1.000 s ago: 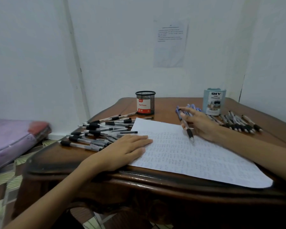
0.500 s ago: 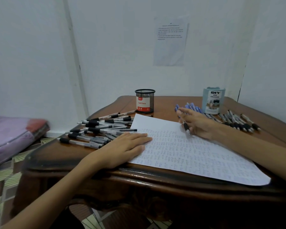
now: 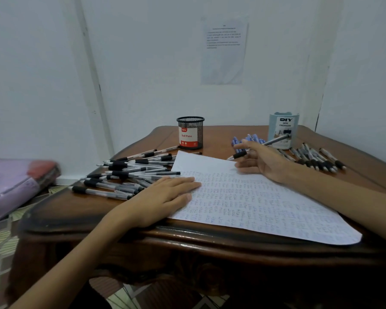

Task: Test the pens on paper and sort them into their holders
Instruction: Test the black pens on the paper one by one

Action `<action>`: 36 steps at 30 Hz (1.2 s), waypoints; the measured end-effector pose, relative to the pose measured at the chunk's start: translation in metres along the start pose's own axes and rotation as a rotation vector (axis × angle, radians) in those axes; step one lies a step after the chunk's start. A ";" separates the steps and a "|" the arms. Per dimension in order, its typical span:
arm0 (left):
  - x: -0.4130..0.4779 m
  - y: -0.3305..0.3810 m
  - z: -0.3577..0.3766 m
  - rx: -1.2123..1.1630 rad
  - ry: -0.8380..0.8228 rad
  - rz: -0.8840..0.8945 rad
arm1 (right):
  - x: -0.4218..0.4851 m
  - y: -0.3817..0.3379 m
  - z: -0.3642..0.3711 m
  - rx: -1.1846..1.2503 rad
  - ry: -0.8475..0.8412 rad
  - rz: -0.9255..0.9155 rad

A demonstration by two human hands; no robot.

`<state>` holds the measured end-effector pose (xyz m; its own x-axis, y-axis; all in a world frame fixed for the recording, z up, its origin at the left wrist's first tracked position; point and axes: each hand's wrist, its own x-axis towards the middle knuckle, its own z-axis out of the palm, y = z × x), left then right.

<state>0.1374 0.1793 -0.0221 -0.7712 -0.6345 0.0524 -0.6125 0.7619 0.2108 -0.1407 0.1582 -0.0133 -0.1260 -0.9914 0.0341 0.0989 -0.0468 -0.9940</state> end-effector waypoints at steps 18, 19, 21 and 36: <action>-0.001 0.004 -0.001 0.007 -0.004 -0.010 | 0.005 0.010 0.006 -0.541 0.057 -0.269; -0.001 0.004 -0.001 0.008 -0.004 -0.010 | 0.005 0.011 0.006 -0.542 0.042 -0.273; -0.001 0.004 -0.001 0.007 -0.005 -0.011 | 0.004 0.011 0.007 -0.541 0.013 -0.278; -0.001 0.005 -0.002 0.007 -0.009 -0.022 | 0.005 0.012 0.006 -0.582 0.036 -0.299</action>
<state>0.1352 0.1836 -0.0191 -0.7590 -0.6499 0.0393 -0.6305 0.7488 0.2046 -0.1337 0.1523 -0.0247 -0.0992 -0.9406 0.3247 -0.4951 -0.2364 -0.8361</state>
